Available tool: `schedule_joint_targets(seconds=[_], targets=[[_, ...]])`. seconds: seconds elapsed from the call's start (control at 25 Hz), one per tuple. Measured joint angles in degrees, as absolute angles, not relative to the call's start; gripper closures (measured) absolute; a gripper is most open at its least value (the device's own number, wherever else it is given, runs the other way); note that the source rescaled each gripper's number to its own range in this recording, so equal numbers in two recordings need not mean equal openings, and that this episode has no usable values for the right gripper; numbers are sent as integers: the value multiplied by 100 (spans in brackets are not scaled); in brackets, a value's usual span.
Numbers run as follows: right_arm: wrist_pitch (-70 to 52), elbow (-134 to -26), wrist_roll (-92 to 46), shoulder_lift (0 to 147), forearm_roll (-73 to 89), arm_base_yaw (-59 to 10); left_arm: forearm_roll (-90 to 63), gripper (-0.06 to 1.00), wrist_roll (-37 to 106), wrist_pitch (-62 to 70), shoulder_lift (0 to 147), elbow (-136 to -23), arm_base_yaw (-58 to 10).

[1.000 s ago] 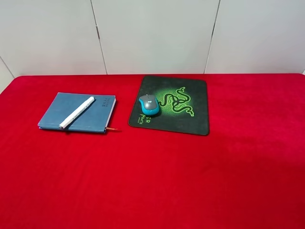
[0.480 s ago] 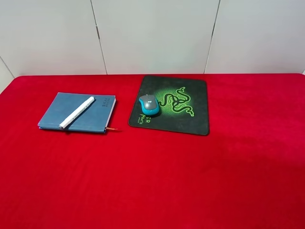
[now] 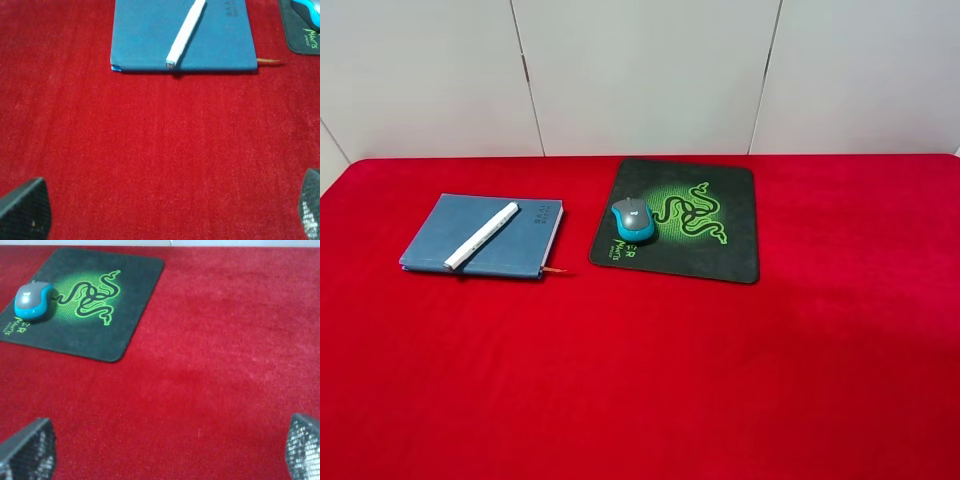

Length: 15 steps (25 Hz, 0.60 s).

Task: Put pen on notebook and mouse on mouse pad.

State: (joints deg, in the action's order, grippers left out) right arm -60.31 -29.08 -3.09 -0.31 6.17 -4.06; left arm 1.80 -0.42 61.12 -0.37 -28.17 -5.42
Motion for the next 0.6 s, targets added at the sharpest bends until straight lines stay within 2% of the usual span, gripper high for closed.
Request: schedule_joint_targets(seconds=[0.6], targets=[[-6031,-2908,-309,-31,617,-406,180,-6,0,6072,-37,-2817,-542]])
